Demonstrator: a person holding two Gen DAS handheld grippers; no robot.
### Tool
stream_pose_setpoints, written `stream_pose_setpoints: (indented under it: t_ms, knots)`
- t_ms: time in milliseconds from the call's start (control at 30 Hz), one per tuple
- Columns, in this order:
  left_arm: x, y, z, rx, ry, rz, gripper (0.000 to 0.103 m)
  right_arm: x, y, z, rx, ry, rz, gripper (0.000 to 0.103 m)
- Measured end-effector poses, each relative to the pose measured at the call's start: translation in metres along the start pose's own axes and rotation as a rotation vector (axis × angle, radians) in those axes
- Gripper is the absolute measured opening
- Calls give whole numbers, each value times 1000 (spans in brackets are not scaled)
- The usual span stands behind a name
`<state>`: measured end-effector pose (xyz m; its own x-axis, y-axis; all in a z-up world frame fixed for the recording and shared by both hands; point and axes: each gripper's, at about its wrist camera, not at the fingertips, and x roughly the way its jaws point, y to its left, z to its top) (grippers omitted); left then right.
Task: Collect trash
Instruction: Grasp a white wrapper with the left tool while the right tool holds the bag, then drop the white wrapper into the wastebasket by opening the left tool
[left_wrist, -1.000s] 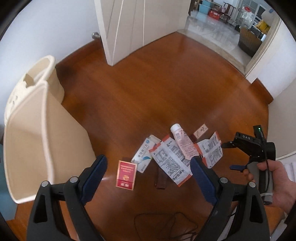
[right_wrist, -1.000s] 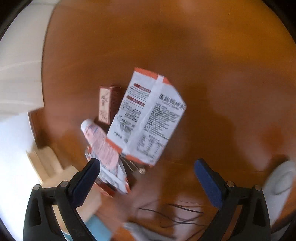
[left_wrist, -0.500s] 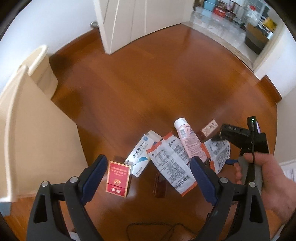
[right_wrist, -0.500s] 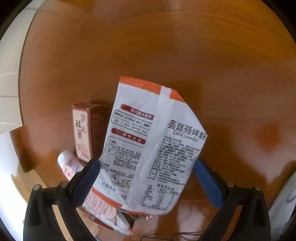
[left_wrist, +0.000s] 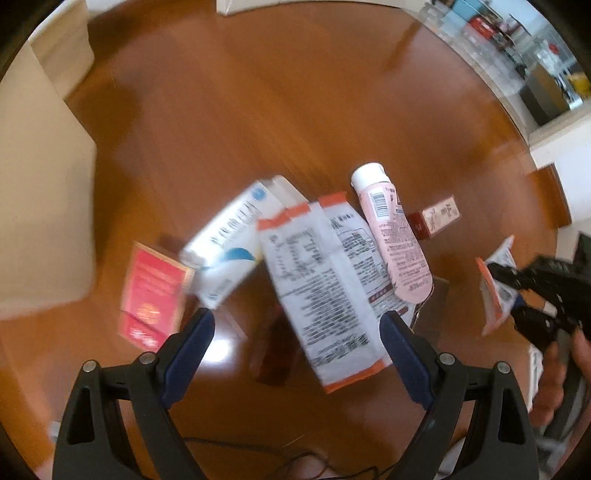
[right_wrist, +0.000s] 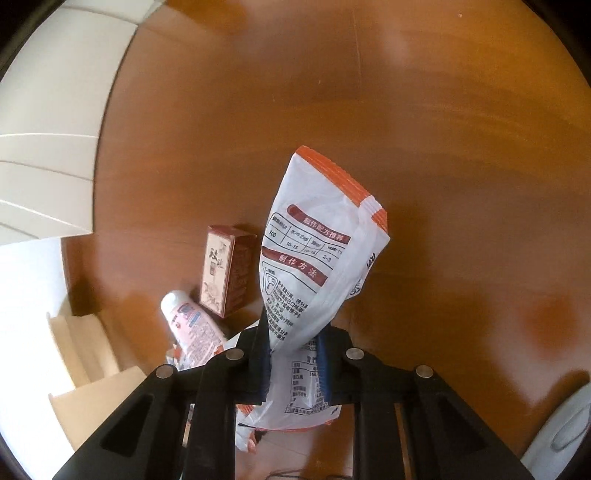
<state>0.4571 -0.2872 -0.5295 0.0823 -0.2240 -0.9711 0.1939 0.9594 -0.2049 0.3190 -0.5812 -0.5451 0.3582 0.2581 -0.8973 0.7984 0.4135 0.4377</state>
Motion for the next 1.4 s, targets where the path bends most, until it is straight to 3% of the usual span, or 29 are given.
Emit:
stream_pose_setpoints:
  t_ms: [133, 267, 300, 333, 367, 433, 633, 733, 1100, 1267, 1400]
  knots:
    - [25, 6, 9, -95, 42, -62, 91, -8, -4, -5, -46, -5, 12, 20]
    - [38, 4, 18, -94, 38, -81, 91, -3, -9, 10, -60, -7, 17, 20]
    - [39, 3, 21, -84, 24, -82, 76, -2, -10, 11, -64, -7, 13, 20]
    - [41, 1, 24, -73, 26, -59, 51, 8, -4, 10, -61, -5, 11, 20]
    - [44, 0, 25, -70, 38, -50, 50, 8, -7, 9, -58, -3, 11, 20]
    - [46, -2, 28, -66, 37, -66, 40, 8, -10, 9, -59, -11, 2, 21]
    - [17, -7, 29, -19, -38, -92, 14, 7, -11, 9, -48, -31, -26, 21]
    - [-1, -11, 29, 0, -66, -95, 7, -2, -5, 8, -71, -43, -33, 21]
    - [-96, -7, 29, 28, -191, -70, 6, -76, 42, -9, -217, -108, -54, 21]
    - [-186, 2, 26, 68, -323, 17, 7, -130, 73, -26, -276, -158, -34, 21]
    - [-260, 31, 24, 67, -424, 62, 6, -177, 102, -49, -348, -206, -10, 21]
